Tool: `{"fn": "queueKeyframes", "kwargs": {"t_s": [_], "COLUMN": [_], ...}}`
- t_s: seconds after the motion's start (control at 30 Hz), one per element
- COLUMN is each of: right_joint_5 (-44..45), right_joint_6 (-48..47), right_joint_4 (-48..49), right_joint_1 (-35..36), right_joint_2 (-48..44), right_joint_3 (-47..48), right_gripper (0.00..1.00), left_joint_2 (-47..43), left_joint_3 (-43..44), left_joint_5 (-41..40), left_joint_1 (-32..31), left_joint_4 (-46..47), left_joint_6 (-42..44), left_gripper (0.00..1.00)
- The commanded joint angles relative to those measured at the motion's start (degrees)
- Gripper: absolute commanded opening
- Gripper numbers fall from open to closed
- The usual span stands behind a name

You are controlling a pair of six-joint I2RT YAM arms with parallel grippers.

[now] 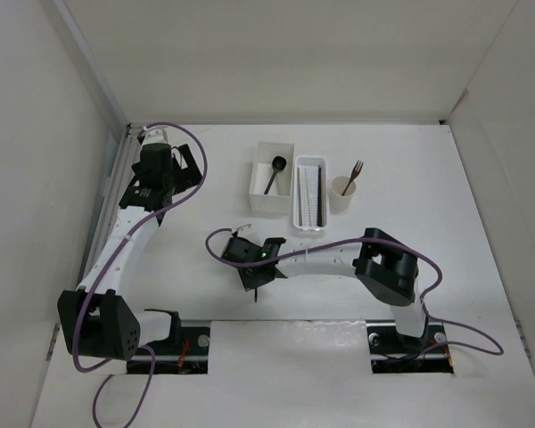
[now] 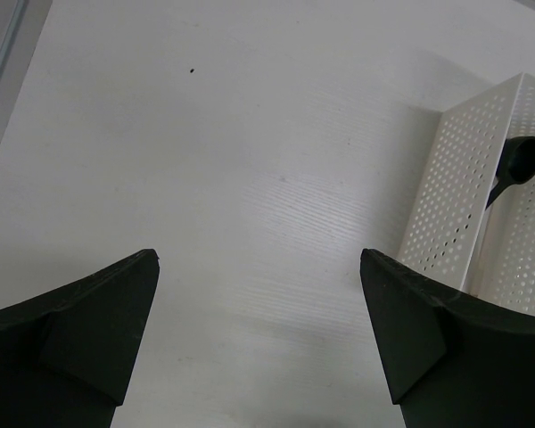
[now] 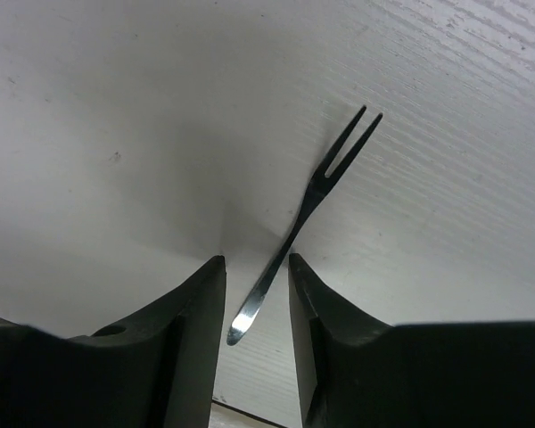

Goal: Sort the eating utensils into containers

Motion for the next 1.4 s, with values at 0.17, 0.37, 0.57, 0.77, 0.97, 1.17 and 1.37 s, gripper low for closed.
{"fn": "queueKeyframes", "kwargs": {"t_s": [0.17, 0.37, 0.57, 0.77, 0.97, 1.17, 1.37], "right_joint_5": [0.02, 0.02, -0.5, -1.73, 2.21, 4.68, 5.82], "right_joint_6": [1.49, 1.49, 2.72, 3.34, 0.44, -4.93, -6.33], "right_joint_4": [2.62, 1.92, 4.02, 6.83, 8.95, 7.9, 7.9], "right_joint_1": [0.01, 0.01, -1.13, -3.41, -3.42, -3.42, -3.42], "right_joint_2": [1.2, 3.76, 3.76, 2.18, -2.57, -4.33, -5.38], "right_joint_3": [-1.77, -1.67, -4.74, -10.1, -15.38, -13.63, -13.01], "right_gripper": [0.35, 0.31, 0.13, 0.0, 0.0, 0.0, 0.0], "left_joint_2": [-1.17, -1.17, -1.17, -1.17, -1.17, -1.17, -1.17], "left_joint_3": [-0.35, -0.35, -0.35, -0.35, -0.35, -0.35, -0.35], "left_joint_5": [-1.06, -1.59, -1.59, -1.59, -1.59, -1.59, -1.59], "left_joint_1": [-0.29, -0.29, -0.29, -0.29, -0.29, -0.29, -0.29], "left_joint_4": [1.73, 1.73, 1.73, 1.73, 1.73, 1.73, 1.73], "left_joint_6": [-0.64, -0.11, -0.11, -0.11, -0.11, -0.11, -0.11], "left_gripper": [0.95, 0.95, 0.96, 0.96, 0.96, 0.96, 0.96]}}
